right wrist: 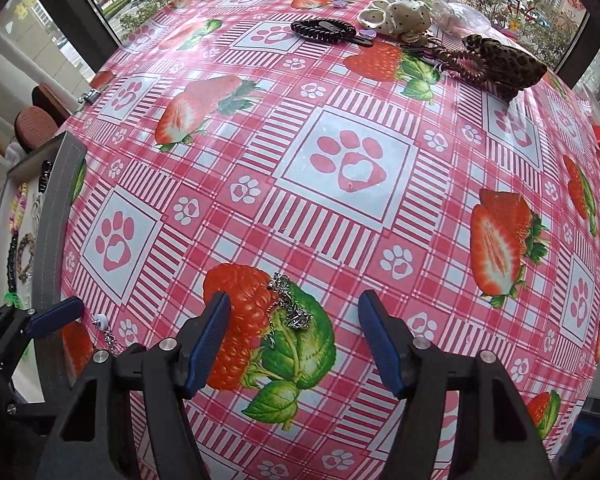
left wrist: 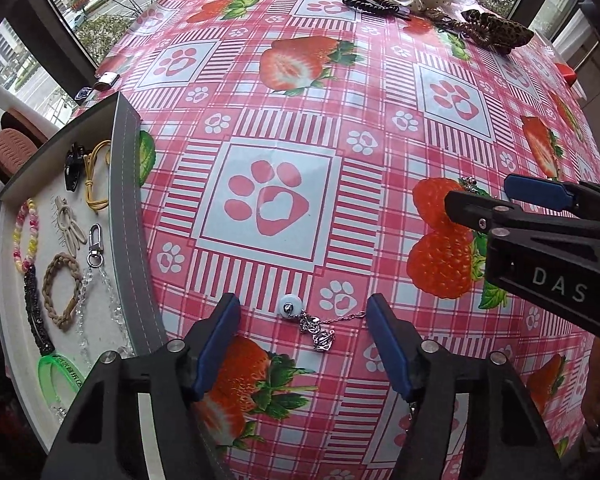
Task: Organize jewelry
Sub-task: 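Move the left tool to the white-bead silver charm while the right tool approaches another silver charm, then close the left tool on the white-bead charm while the right tool grasps the silver charm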
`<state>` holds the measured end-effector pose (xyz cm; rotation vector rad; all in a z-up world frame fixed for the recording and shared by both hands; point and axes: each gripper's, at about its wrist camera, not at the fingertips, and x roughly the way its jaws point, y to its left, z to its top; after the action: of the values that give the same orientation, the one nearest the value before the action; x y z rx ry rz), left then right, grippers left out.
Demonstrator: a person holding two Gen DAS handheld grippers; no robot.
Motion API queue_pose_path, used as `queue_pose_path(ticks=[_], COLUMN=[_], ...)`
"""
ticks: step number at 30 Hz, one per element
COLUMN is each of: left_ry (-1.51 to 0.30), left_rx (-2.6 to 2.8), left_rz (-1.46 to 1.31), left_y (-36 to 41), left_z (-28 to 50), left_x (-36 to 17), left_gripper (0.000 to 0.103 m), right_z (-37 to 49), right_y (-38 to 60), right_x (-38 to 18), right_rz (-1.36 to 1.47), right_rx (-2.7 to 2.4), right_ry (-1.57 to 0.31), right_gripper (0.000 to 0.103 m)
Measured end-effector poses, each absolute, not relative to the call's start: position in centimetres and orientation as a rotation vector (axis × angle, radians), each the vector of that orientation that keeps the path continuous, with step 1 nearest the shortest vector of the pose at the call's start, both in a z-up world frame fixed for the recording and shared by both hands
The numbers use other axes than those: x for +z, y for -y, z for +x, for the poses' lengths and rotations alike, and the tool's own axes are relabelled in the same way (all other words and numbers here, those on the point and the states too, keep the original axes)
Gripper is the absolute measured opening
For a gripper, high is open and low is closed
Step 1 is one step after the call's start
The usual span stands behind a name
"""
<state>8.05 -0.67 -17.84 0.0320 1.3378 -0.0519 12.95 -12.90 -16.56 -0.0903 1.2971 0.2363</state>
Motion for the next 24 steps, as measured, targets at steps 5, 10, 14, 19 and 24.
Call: queue_pose_path(ticks=[5, 10, 14, 19, 24], left_ry=[-1.323, -1.325, -1.320, -1.292, -1.262], left_rx=[-0.087, -0.105, -0.124, -0.148, -0.169], left_rz=[0.052, 0.038, 0.006, -0.027, -0.047], left_y=[1.6, 1.6, 0.9, 0.1, -0.7], left_z=[7.8, 7.7, 7.0, 6.9, 6.3], left_x=[-17.4, -17.1, -16.4, -14.6, -12.6], left_gripper=[0.034, 0.018, 0.018, 0.018, 0.018], right_z=[13.1, 13.1, 13.0, 12.6, 11.5], right_y=[12.3, 12.3, 12.7, 14.7, 16.2], right_x=[-16.6, -16.4, -16.3, -15.6, -14.8], right_rz=[-0.159, -0.156, -0.098, 0.055, 0.153], right_rx=[0.212, 0.218, 0.225, 0.243, 0.241], right_ry=[-1.284, -1.280, -1.289, -1.306, -1.315], right_gripper=[0.048, 0.015, 0.008, 0.008, 0.008])
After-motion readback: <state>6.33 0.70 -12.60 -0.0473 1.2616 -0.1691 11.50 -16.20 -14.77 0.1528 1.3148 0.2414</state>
